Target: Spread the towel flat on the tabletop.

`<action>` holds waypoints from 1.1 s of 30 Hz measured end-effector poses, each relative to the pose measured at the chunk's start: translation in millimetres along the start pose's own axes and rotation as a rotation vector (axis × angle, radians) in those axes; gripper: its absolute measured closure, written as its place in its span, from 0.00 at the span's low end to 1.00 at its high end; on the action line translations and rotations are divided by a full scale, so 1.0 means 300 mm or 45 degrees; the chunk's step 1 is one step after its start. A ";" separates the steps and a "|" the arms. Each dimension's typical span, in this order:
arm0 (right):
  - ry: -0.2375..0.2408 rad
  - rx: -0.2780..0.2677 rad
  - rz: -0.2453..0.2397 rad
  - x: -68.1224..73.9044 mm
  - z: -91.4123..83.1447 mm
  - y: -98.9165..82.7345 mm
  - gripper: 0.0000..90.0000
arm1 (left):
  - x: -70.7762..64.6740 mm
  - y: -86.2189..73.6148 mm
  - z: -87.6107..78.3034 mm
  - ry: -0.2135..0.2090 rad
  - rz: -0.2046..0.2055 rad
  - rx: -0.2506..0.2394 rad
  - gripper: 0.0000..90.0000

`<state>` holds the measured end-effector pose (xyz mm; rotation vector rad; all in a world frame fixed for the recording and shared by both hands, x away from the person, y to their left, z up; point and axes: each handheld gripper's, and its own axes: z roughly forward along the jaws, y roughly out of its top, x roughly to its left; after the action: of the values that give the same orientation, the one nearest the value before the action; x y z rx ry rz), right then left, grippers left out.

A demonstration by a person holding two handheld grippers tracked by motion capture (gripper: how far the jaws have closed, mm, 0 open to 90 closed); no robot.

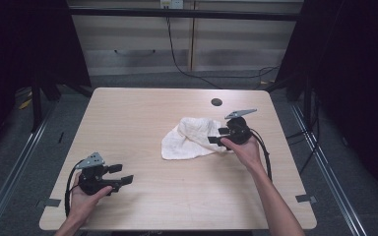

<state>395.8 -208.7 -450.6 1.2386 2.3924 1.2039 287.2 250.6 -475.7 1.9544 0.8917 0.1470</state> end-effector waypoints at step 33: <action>0.049 0.233 -0.041 -0.038 0.220 -0.004 0.93 | 0.017 -0.008 0.012 0.035 -0.007 0.010 0.31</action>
<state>435.0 -179.7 -496.6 1.2316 2.5898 1.0278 291.3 251.9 -480.9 1.9609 0.9171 0.1682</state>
